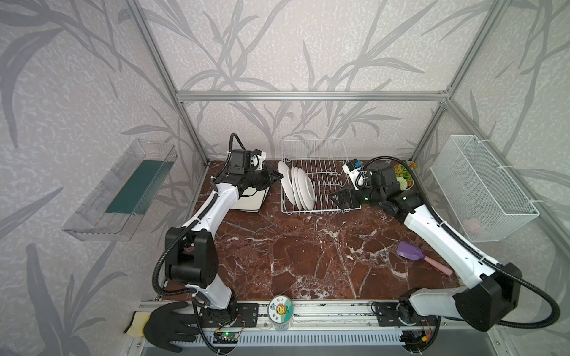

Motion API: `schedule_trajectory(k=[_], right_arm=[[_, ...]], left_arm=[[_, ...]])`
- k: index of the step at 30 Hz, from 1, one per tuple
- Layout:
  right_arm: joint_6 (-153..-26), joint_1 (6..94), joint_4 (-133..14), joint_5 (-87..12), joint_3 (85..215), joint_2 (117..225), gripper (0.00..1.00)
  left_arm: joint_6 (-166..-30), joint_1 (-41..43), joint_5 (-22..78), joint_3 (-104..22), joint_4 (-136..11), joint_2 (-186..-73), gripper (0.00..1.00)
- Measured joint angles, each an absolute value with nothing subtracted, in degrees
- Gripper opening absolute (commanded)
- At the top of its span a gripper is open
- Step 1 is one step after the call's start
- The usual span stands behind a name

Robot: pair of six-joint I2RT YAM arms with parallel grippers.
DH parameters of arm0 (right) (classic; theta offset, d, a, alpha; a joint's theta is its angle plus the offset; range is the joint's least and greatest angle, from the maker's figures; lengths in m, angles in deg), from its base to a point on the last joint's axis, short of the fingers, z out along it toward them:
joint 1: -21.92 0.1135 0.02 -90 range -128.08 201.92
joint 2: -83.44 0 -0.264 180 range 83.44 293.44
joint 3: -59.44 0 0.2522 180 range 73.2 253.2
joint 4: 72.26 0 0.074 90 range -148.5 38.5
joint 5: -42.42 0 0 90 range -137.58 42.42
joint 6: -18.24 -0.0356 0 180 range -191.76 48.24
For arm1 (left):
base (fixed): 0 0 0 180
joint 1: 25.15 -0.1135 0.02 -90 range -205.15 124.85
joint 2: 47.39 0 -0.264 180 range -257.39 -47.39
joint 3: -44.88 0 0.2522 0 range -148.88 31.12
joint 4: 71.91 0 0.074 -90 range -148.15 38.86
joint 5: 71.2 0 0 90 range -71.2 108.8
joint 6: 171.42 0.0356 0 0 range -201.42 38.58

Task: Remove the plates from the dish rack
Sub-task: 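Lift the round plate upward out of the rack with the left gripper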

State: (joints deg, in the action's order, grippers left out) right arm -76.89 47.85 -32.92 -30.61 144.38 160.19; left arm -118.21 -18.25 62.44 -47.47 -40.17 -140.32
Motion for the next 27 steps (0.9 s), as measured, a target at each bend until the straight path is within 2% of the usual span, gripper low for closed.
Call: schedule_trajectory(k=[27], right_arm=[[-77.70,47.88,-32.94,-30.61,144.38,159.86,0.99]], left_arm=[[-114.65,-20.83,60.28,-52.32,-33.65,-135.29,0.00]])
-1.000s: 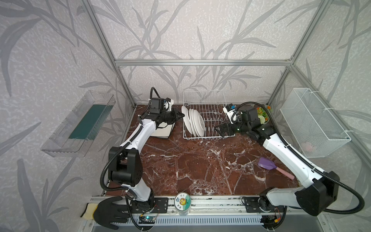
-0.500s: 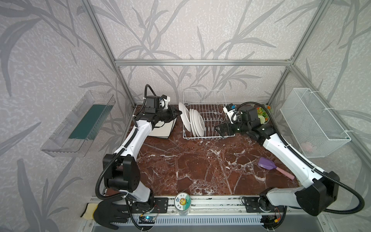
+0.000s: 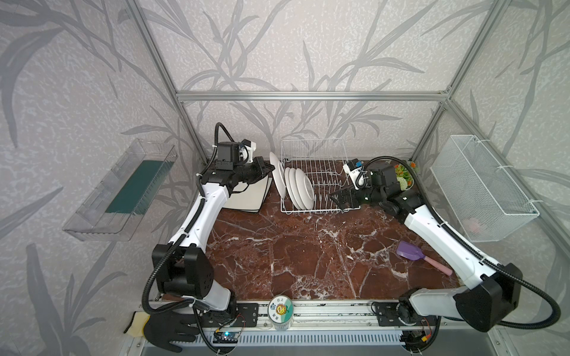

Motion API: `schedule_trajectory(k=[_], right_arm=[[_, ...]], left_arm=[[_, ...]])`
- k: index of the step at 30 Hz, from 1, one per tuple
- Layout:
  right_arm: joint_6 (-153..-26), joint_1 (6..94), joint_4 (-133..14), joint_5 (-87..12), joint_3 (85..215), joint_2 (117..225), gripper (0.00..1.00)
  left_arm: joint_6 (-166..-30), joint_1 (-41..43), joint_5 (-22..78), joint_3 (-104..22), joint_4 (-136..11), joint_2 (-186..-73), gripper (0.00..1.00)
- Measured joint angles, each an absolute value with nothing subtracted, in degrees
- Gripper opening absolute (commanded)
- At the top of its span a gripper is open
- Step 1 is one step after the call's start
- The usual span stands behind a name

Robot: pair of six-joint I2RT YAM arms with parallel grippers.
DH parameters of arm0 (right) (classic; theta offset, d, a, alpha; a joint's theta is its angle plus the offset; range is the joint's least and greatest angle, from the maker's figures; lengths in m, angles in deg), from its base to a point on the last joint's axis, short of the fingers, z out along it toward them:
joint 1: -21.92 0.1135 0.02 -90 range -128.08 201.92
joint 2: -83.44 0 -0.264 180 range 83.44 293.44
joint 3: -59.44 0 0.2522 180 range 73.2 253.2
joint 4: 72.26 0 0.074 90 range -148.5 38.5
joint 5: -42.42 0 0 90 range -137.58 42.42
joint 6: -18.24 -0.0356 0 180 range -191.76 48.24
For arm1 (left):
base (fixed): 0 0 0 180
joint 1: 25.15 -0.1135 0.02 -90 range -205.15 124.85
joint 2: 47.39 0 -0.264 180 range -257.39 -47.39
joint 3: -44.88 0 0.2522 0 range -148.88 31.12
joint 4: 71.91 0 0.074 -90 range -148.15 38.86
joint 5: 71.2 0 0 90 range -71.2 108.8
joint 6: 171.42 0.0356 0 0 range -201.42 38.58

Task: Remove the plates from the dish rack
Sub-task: 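Lift the round plate upward out of the rack with the left gripper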

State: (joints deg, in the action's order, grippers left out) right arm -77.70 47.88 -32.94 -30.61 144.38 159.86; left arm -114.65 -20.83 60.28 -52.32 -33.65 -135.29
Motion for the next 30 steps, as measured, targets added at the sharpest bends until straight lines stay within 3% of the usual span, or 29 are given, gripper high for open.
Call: schedule_trajectory(k=[24,30], right_arm=[[-78.31,47.85,-32.98,-31.22,144.38,159.09,0.99],[-84.30,46.24,-34.56,-30.48,144.40,159.09,0.99]], left_arm=[[-112.27,-21.09,58.35,-59.43,-31.14,-134.98,0.00],[-106.04,-18.19,57.41,-67.18,-25.61,-136.97,0.00]])
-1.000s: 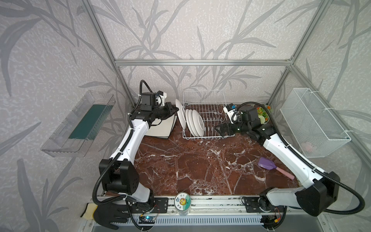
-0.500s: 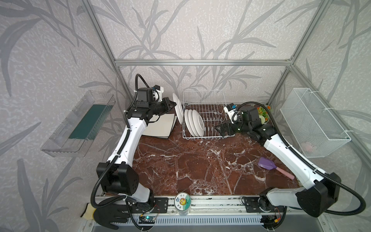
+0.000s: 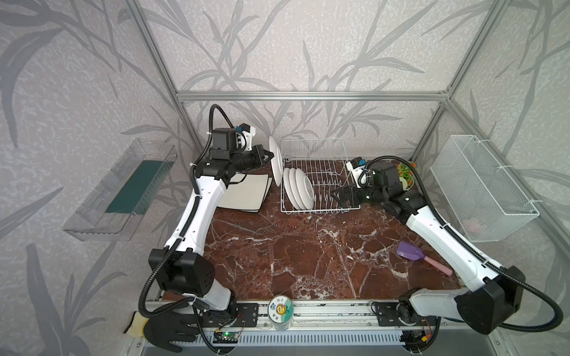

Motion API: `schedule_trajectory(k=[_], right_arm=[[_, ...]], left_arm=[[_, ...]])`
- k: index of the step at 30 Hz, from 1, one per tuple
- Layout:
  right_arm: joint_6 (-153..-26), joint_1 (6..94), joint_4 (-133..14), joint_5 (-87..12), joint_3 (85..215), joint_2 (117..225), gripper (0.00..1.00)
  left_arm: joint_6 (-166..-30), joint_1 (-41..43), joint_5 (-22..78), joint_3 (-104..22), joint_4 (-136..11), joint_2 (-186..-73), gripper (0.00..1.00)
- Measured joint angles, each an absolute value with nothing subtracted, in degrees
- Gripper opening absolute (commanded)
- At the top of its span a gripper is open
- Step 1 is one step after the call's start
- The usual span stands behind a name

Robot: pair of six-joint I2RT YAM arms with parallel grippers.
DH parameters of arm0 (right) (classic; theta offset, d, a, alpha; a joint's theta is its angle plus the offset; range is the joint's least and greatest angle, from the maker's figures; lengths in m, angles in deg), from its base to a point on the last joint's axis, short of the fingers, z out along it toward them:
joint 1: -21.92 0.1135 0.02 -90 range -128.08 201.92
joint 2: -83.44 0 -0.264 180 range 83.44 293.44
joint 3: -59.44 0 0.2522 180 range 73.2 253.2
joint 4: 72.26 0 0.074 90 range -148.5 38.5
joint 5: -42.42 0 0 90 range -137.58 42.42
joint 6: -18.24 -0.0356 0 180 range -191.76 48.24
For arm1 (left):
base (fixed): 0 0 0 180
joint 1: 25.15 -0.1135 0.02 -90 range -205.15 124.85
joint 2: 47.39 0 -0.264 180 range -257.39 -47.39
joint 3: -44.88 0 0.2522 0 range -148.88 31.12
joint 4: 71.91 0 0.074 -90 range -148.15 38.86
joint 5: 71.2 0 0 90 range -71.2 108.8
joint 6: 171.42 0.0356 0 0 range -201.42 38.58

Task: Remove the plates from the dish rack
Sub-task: 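Lift the round plate upward out of the rack with the left gripper, then carry the printed plate toward the right gripper while the right gripper reaches in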

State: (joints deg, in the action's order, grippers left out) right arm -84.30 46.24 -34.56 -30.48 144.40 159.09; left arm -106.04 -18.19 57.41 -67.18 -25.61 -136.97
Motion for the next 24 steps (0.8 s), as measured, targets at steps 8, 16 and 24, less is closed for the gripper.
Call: schedule_trajectory(k=[8,16,24], right_arm=[[-98.20,40.14,-40.35,-26.26,144.40,159.12,0.99],[-111.29,36.84,-44.04,-22.46,147.81,161.70,0.99],[-117.72,36.23,-45.01,-20.71,152.38,165.32,0.99]], left_arm=[[-96.44,-12.98,53.74,-75.47,-20.04,-138.98,0.00],[-83.57,-5.62,46.68,-82.13,-14.57,-142.44,0.00],[-67.50,2.58,36.61,-82.27,-12.54,-142.44,0.00]])
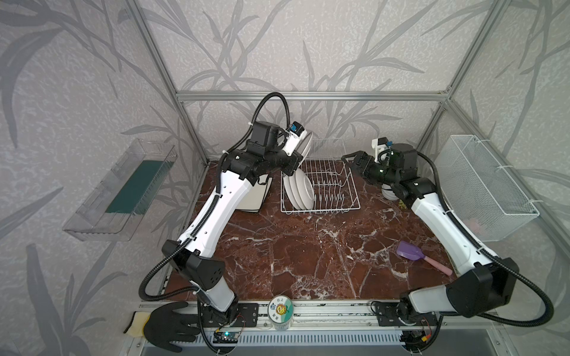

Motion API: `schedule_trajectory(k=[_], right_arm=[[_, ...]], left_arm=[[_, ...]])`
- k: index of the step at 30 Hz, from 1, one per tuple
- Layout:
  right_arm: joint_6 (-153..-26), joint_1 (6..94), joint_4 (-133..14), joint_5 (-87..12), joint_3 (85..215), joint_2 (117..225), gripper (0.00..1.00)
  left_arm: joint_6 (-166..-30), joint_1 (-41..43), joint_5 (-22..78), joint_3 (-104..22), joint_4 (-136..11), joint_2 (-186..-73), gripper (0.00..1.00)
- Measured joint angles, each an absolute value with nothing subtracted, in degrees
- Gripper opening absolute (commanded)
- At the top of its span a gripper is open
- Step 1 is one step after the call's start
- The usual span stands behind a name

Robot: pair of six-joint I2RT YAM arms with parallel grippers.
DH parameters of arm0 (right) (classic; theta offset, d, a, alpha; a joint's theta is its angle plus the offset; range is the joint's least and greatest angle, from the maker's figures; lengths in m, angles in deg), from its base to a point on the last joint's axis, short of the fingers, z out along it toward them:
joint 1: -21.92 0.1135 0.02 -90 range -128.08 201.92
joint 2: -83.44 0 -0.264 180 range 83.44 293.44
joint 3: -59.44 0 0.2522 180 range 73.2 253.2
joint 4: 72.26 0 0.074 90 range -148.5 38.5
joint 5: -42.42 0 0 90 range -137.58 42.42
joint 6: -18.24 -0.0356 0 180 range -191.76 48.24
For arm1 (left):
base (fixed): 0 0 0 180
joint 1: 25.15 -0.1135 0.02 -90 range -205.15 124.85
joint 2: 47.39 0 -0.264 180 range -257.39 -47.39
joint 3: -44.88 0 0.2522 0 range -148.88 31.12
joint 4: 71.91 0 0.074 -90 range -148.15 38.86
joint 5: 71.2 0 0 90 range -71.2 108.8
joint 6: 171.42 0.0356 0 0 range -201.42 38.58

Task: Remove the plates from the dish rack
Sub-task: 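Carry the printed plate toward the right gripper while the right gripper reaches in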

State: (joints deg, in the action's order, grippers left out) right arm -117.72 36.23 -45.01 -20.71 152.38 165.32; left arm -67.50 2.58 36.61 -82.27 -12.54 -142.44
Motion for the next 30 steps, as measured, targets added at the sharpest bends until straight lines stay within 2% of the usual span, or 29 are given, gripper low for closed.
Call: schedule_trajectory(k=[9,20,30], right_arm=[[-121.52,36.05,-45.38,-18.53,157.32,170.77,1.00],[-122.50,36.62,-40.09,-17.67,165.23,176.23,1.00],[-122.94,38.37,-34.80,-15.60,166.15,179.86,0.80]], left_arm=[[-53.32,10.75,25.66,-77.72,-14.42,-142.44,0.00],[-43.27,14.99,19.45,-70.46,-18.90,-142.39,0.00],[-37.91,17.03,16.83,-64.54,-23.27,-140.01,0.00]])
